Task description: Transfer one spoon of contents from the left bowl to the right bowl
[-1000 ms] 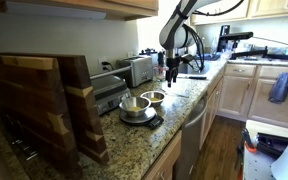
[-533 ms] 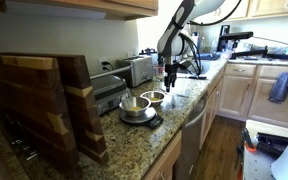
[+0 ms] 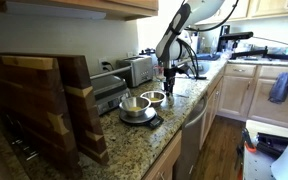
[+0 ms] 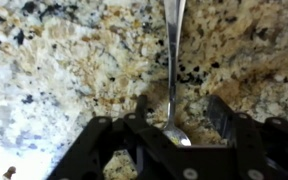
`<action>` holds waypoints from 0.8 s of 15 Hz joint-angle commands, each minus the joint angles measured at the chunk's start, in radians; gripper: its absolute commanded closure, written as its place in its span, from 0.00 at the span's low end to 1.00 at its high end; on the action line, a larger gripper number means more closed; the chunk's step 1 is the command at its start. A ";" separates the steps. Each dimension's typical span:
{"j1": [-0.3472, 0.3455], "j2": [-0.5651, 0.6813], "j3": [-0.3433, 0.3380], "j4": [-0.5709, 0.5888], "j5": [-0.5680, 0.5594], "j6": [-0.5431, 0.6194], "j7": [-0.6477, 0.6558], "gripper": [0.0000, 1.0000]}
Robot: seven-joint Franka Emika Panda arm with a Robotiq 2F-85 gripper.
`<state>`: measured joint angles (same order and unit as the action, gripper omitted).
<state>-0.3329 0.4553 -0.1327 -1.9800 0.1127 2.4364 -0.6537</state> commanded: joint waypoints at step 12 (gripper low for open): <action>-0.039 -0.040 0.032 -0.006 0.002 -0.035 -0.010 0.94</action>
<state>-0.3557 0.4554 -0.1168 -1.9647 0.1128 2.4359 -0.6617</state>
